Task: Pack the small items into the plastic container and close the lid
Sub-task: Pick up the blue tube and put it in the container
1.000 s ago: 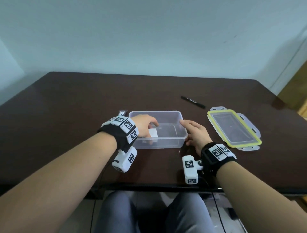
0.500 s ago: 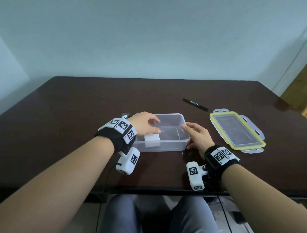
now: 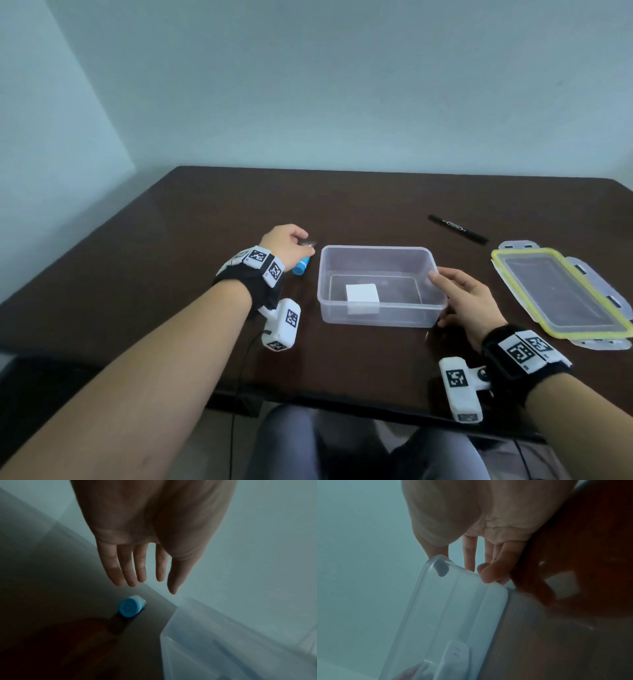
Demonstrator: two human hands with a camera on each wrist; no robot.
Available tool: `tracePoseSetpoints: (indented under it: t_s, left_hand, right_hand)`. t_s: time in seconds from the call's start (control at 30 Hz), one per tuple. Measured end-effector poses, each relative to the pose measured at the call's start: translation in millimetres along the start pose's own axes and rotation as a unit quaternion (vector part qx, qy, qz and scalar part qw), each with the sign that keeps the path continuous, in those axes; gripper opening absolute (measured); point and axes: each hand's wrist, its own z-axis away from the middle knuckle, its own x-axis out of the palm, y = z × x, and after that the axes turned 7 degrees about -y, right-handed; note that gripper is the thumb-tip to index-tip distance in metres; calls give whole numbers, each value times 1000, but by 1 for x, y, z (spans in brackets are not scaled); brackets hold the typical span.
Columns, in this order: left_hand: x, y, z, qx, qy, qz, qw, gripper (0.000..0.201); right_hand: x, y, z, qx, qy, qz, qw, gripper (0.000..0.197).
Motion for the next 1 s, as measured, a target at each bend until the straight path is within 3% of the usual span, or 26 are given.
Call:
tracePoseSetpoints:
  t_s: [0.13, 0.37, 0.5, 0.63, 0.77, 0.87, 1.0]
  left_hand:
    - [11, -7, -6, -14, -49, -66, 996, 59]
    - [19, -13, -12, -31, -28, -90, 995, 50]
    - [19, -17, -17, -46, -8, -29, 998, 38]
    - [10, -14, -22, -50, -8, 105, 993, 40]
    - [-6, 1, -9, 29, 2, 193, 981, 27]
    - [-14, 19, 12, 115, -2, 174, 978, 27]
    - [-5, 45, 42, 207, -59, 105, 971, 29]
  right_hand:
    - [0, 1, 0, -3, -2, -1, 1000, 28]
    - [2, -2, 4, -7, -10, 6, 1000, 27]
    - [1, -2, 4, -5, -11, 0, 1000, 28]
    - [2, -3, 6, -4, -8, -6, 1000, 29]
    - [2, -3, 6, -6, -6, -6, 1000, 28]
    - [2, -3, 6, -9, -6, -10, 1000, 30]
    - [2, -3, 5, -9, -3, -7, 1000, 30]
